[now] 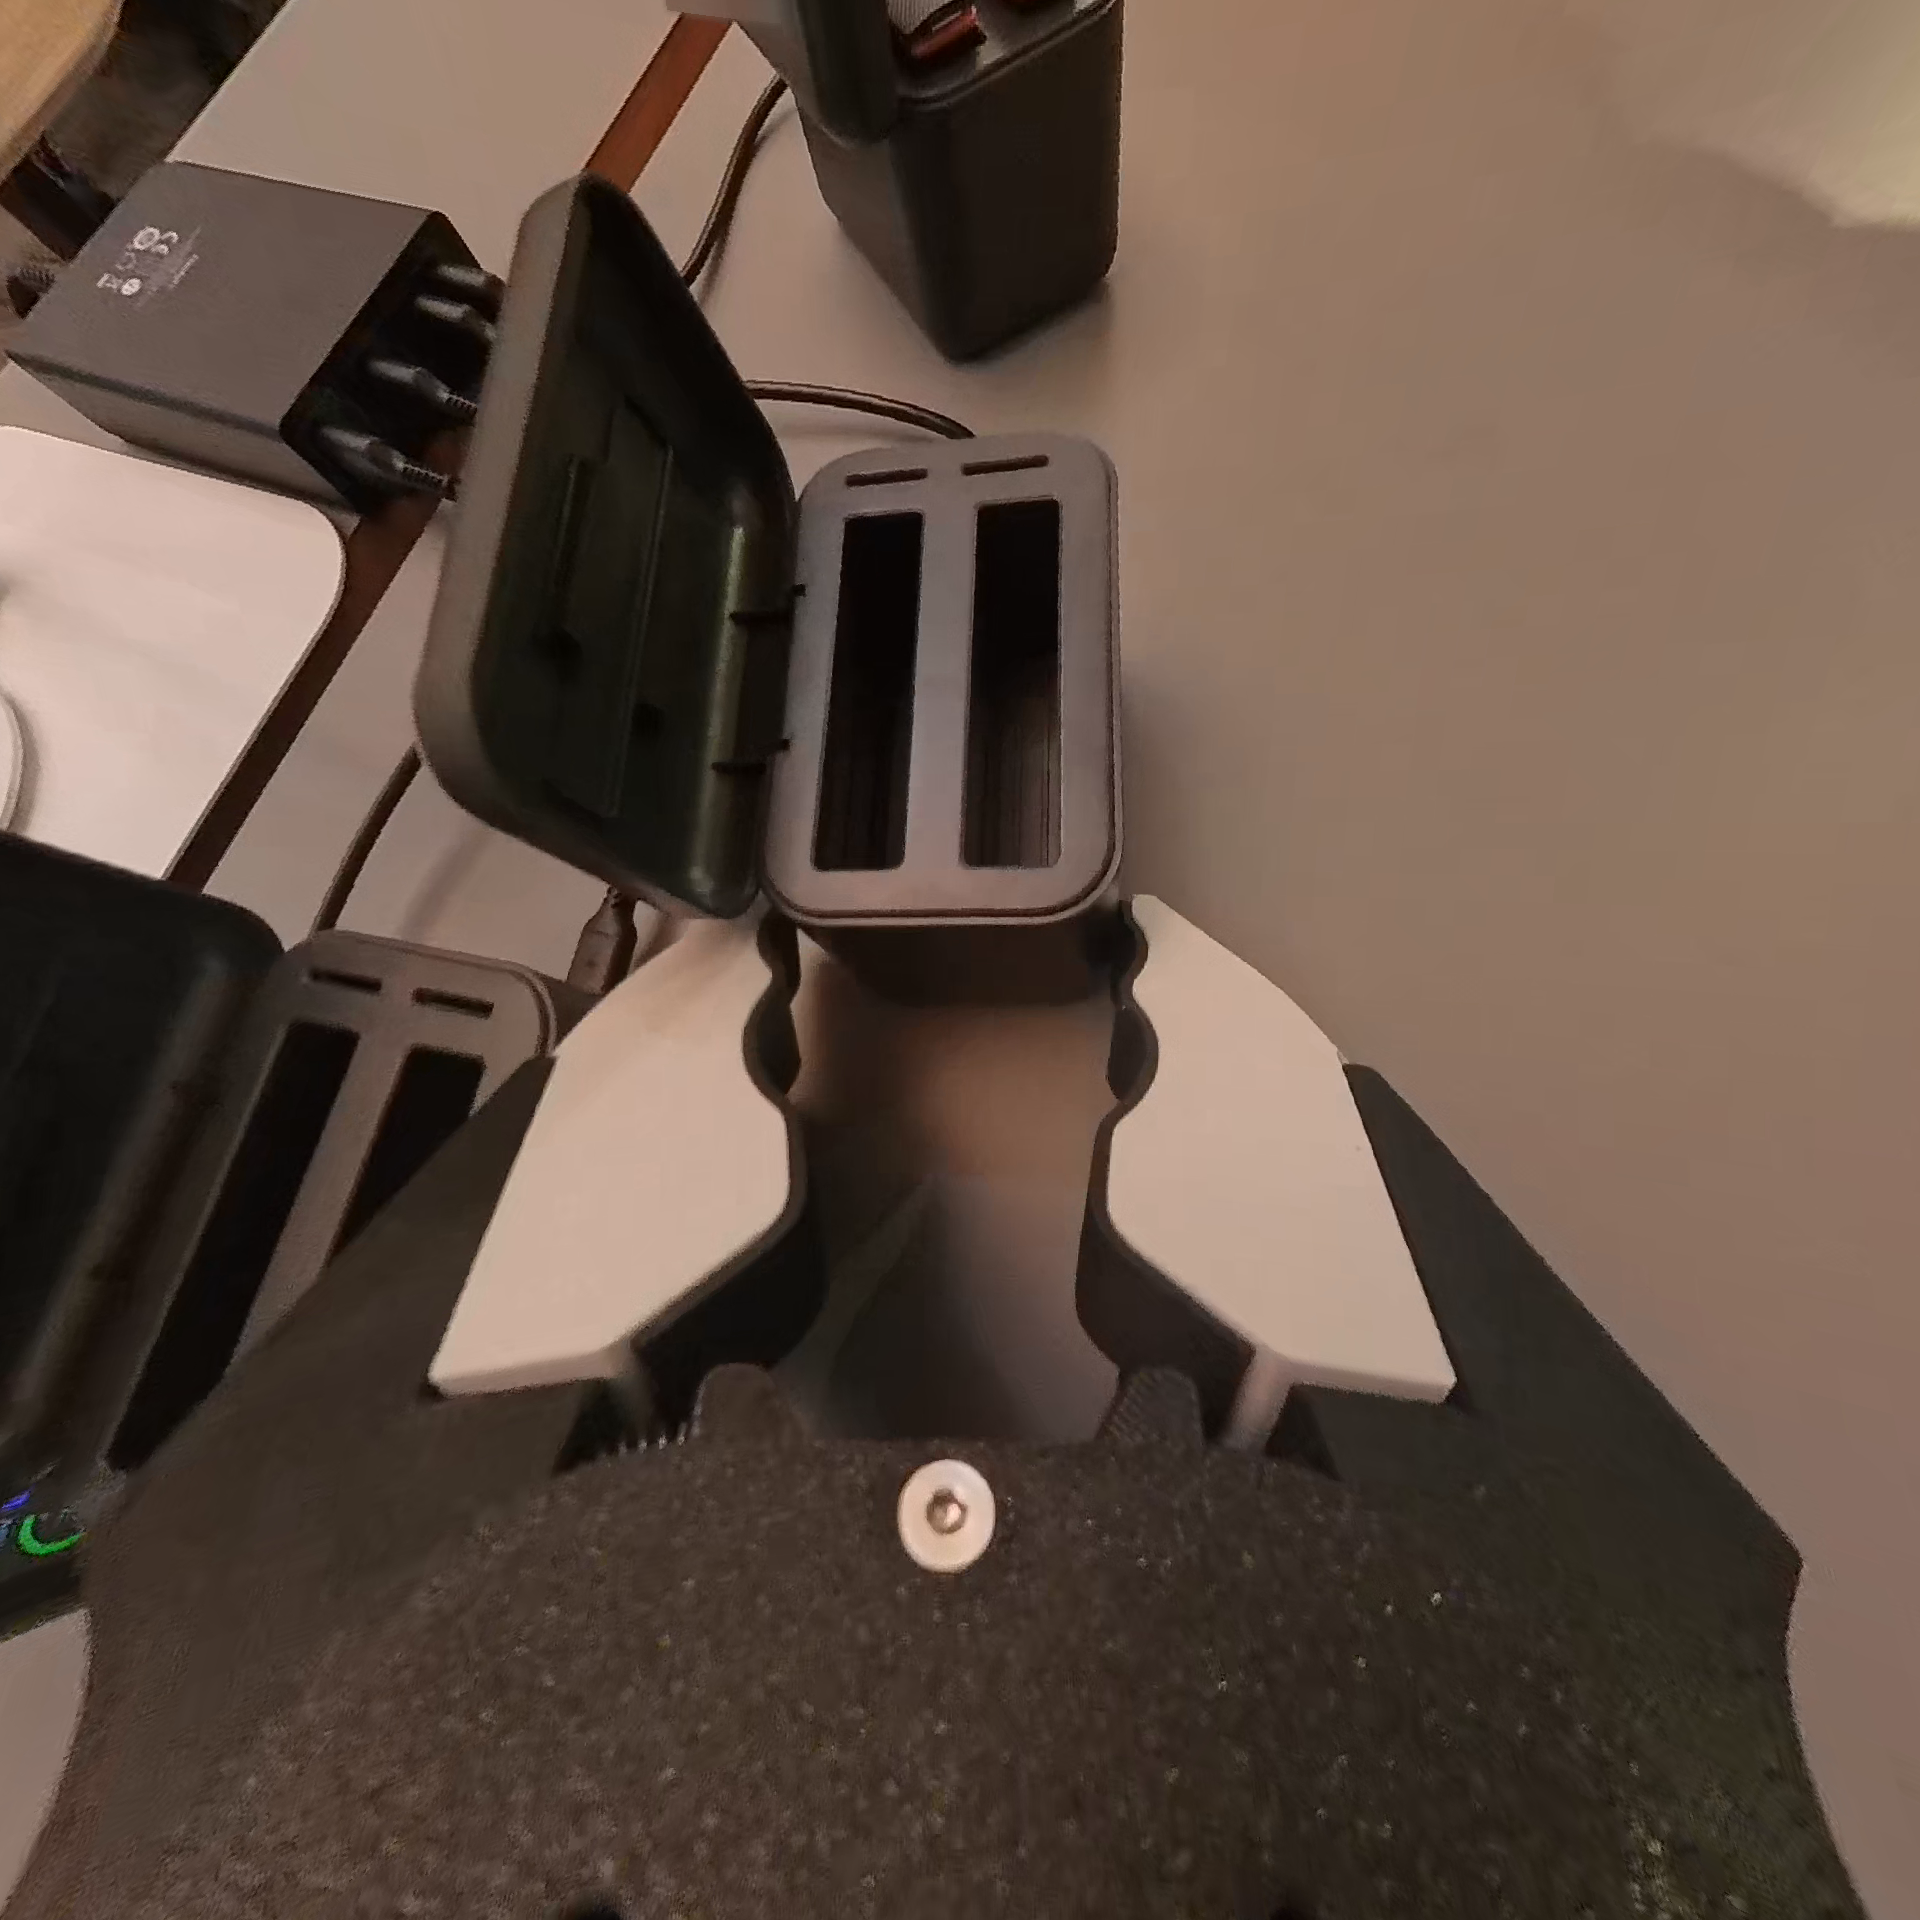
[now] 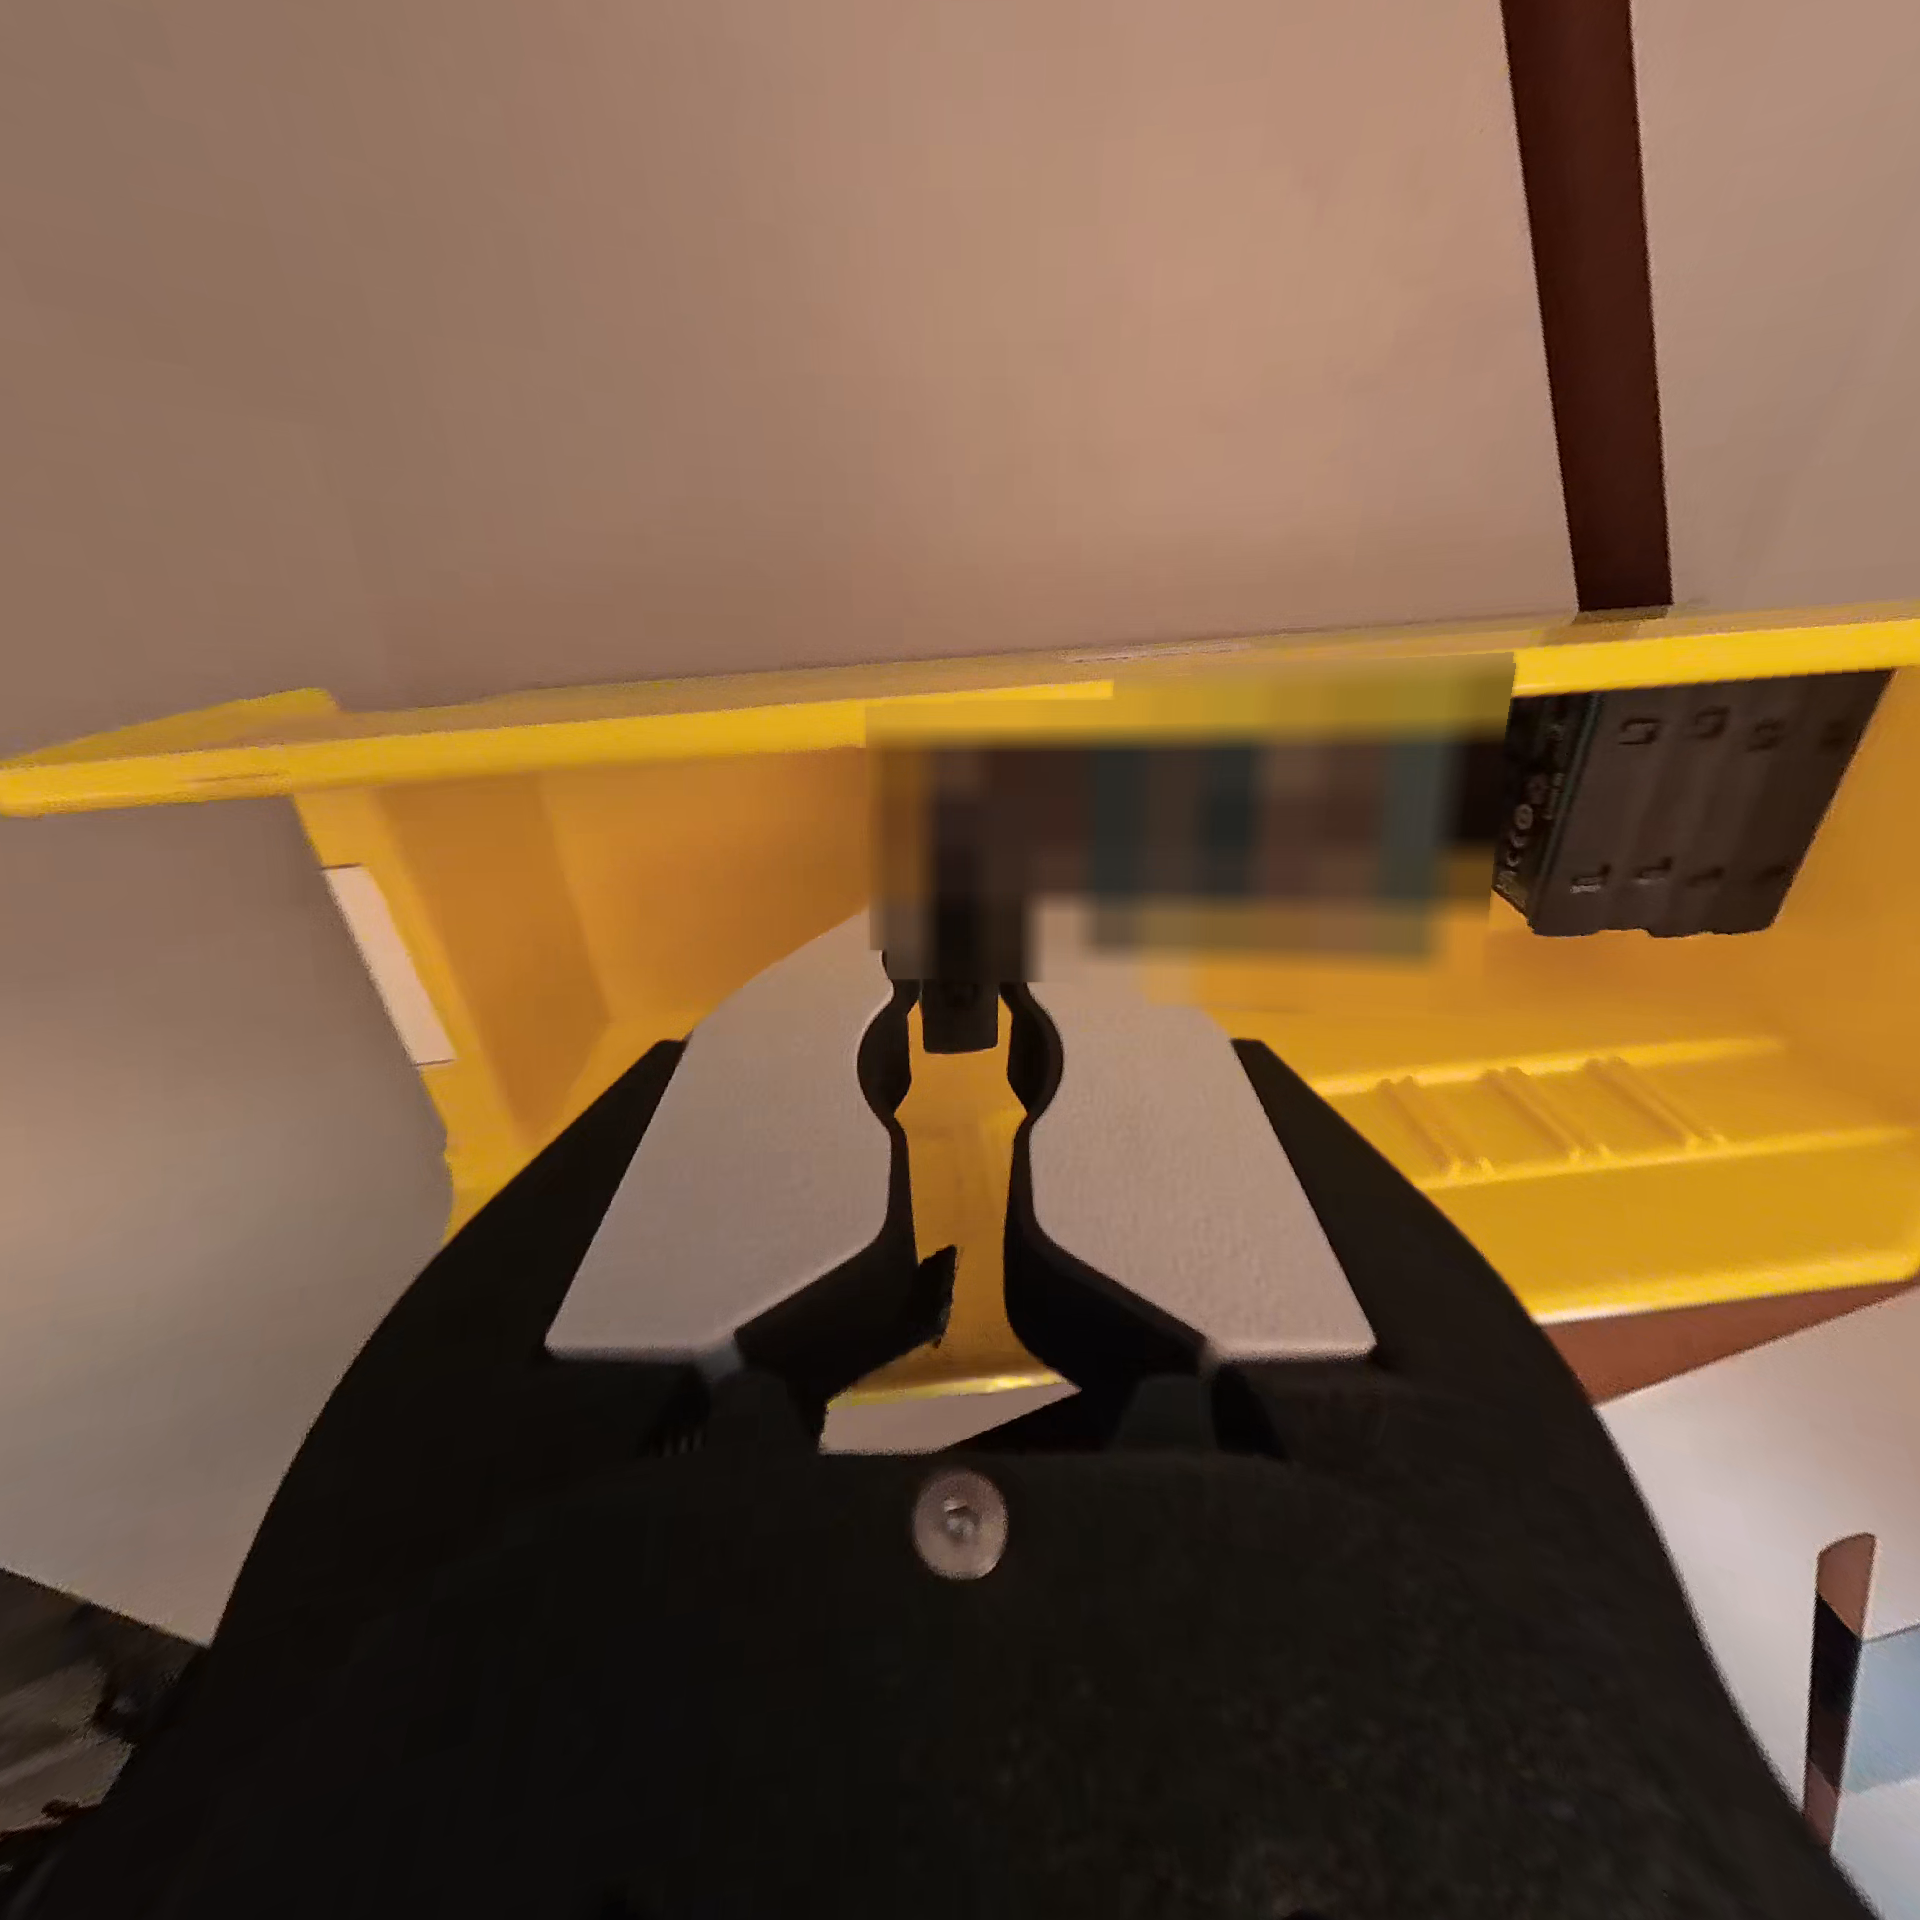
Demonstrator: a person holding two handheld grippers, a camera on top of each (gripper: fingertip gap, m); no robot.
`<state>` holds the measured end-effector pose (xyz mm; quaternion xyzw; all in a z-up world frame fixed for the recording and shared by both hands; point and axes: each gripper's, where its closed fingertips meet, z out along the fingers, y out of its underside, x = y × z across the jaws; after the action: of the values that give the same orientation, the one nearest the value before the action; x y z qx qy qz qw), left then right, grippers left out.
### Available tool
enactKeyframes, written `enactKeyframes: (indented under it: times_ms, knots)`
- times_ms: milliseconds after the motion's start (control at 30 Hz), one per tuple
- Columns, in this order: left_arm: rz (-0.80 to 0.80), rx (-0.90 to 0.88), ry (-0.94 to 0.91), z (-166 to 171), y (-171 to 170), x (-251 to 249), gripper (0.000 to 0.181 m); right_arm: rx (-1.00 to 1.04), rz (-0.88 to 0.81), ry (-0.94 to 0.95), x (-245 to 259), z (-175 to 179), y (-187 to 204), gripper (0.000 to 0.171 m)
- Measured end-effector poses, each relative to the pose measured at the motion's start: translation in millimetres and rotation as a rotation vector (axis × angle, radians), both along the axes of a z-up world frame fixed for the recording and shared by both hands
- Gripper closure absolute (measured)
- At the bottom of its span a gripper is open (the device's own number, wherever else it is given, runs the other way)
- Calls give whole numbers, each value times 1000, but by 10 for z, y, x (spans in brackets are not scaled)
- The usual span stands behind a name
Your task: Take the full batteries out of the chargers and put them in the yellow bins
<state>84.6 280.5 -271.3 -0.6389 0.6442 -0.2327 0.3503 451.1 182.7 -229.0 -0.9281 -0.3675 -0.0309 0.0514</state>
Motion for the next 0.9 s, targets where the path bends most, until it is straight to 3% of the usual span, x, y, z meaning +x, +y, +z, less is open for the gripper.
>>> enactKeyframes:
  times_ms: [167,333,500,733,833,900]
  knots:
    - [15,8,9,1,29,-23,125,-6,-4,-31,132,-149,85,163]
    - [70,13,14,1,96,-50,128,73,-22,-61,209,-99,172,147]
    - [148,-5,26,3,141,-122,134,428,-98,-52,106,461,389,146]
    - [194,-51,13,243,145,-300,133,772,-155,228,-848,1075,227,107]
    - [209,-24,-3,309,186,-319,134,723,-129,343,-1401,963,177,86]
    - [212,-18,-12,321,191,-305,135,622,-73,309,-1678,736,233,78]
